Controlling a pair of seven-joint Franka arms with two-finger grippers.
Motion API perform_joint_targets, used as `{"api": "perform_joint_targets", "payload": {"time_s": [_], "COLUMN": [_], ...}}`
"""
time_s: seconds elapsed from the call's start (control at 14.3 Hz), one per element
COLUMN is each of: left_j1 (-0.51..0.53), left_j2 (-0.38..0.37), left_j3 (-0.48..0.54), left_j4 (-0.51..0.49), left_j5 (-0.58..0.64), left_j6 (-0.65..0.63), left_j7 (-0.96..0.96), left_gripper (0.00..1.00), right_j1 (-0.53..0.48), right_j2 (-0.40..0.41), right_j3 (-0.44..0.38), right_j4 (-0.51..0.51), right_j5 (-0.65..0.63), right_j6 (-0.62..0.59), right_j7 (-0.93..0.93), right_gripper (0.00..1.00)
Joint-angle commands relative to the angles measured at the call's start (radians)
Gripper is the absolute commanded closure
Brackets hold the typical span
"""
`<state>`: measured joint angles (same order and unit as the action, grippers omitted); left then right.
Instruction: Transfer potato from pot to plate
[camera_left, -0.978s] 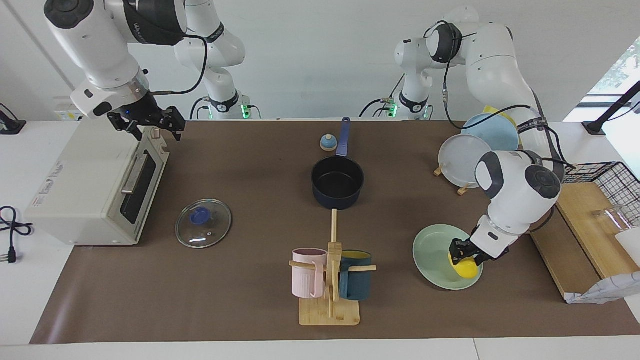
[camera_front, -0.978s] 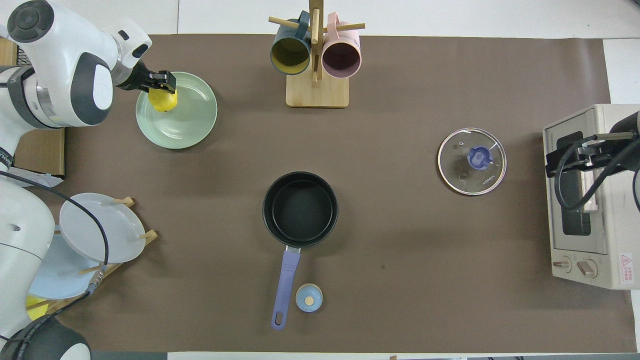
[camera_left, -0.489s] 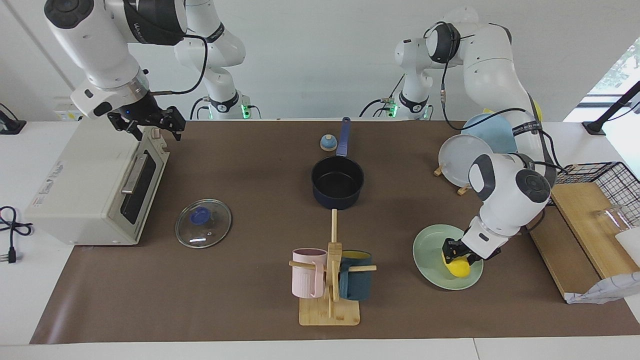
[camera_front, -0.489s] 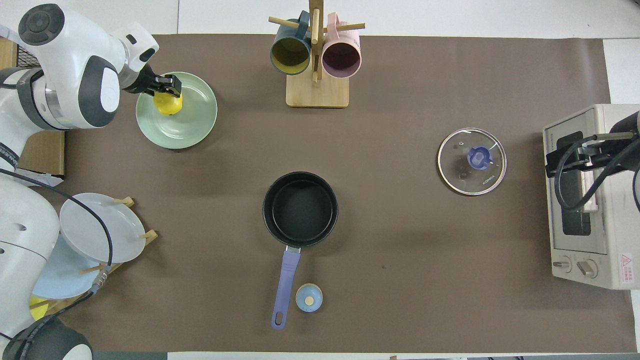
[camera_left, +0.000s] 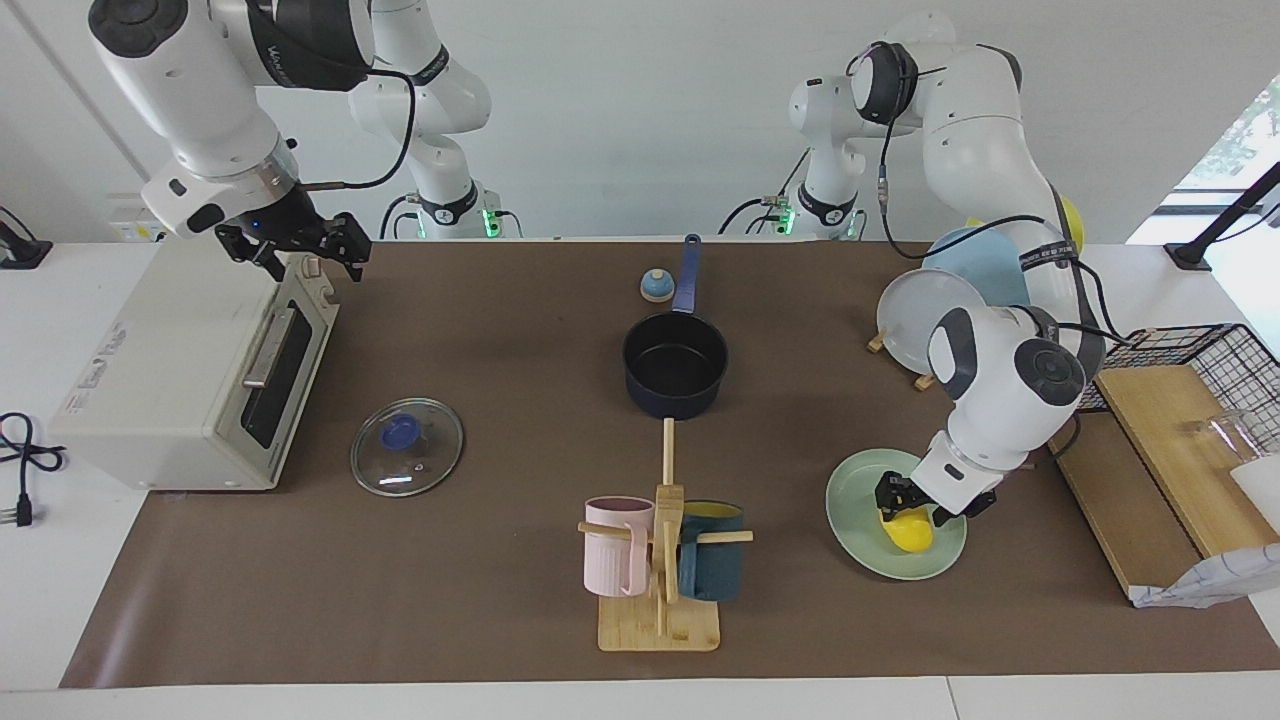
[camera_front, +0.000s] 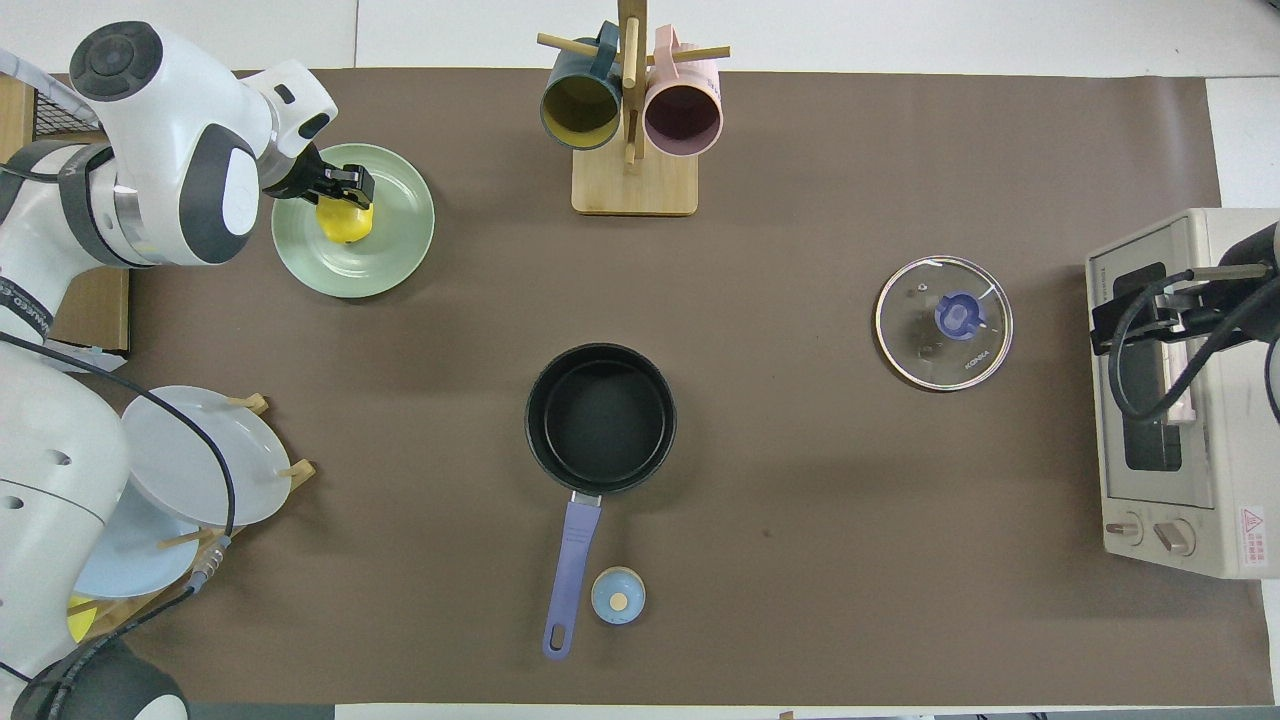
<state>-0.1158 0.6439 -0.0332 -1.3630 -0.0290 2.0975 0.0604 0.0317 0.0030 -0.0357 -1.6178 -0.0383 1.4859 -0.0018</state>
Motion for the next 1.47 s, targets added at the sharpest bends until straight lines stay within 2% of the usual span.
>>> {"api": "perform_joint_targets", "payload": {"time_s": [0.0,0.49,0.91,1.05,1.19,1.4], "left_j1": [0.008,0.034,0.033,0.033,0.031,0.024], "left_j2": [-0.088,-0.406,-0.595,-0.67,-0.753,-0.793], "left_j3": [0.007,0.05,0.05,0.05,0.049,0.049], "left_j4": [-0.01,-0.013,-0.043,-0.127,-0.244,-0.314], "left_j5": [0.017,0.02,0.02,0.02,0.02,0.02], "left_j6": [-0.046,-0.377,-0.695,-0.732,-0.717,-0.706], "left_j7": [0.009,-0.028,-0.021,-0.025,-0.027,-0.036], "left_gripper": [0.0,0.0,0.0,0.0,0.0,0.0], "right_j1": [-0.01,-0.01,-0.01,-0.01,-0.01,-0.01], "right_j2": [-0.003,-0.003,-0.003,-0.003,-0.003,-0.003], "right_j3": [0.007,0.007,0.007,0.007,0.008,0.007], "right_j4": [0.004,0.006,0.006,0.006,0.006,0.006], "right_j5": [0.017,0.017,0.017,0.017,0.017,0.017], "right_j6": [-0.003,-0.003,-0.003,-0.003,-0.003,-0.003], "right_j7": [0.016,0.016,0.016,0.016,0.016,0.016], "right_gripper": [0.0,0.0,0.0,0.0,0.0,0.0]}}
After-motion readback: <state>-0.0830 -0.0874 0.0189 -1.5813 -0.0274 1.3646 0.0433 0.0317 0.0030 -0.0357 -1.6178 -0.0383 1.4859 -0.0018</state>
